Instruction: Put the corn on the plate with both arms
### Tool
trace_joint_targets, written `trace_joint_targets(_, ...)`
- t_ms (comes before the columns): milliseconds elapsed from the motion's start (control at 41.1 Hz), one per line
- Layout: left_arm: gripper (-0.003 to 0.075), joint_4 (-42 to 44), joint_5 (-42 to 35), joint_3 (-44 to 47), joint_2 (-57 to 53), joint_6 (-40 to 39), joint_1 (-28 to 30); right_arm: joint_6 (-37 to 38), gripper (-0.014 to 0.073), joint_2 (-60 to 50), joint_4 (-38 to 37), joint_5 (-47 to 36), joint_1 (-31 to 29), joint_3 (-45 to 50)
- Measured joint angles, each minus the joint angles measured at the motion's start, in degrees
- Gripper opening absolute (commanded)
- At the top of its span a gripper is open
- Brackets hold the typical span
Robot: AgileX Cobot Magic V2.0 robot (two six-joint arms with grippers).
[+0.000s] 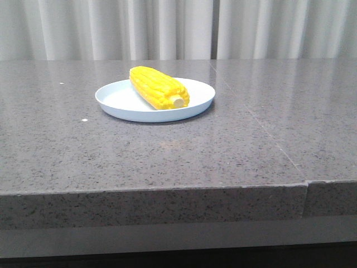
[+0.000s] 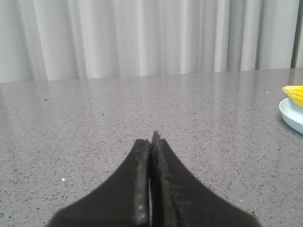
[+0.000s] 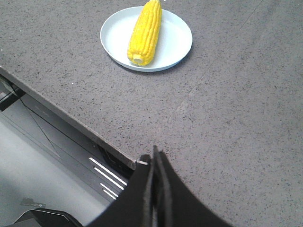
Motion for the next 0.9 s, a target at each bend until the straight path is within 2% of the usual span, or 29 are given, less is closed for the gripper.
trace_joint_targets(729,-0.002,0.0,-0.1,0.0,0.0,-0.1,0.0,0.0,-0.012,-0.1,0.0,-0.1,0.0,0.1)
trace_joint_targets(827,-0.002,0.0,-0.1,0.0,0.0,-0.1,0.0,0.0,-0.012,-2.0,0.0,-2.3,-1.6,2.1)
trace_joint_targets(899,-0.002,0.0,-0.1,0.0,0.0,-0.1,0.0,0.0,-0.012,-4.7,-0.2,-6.6,-5.1,5.8)
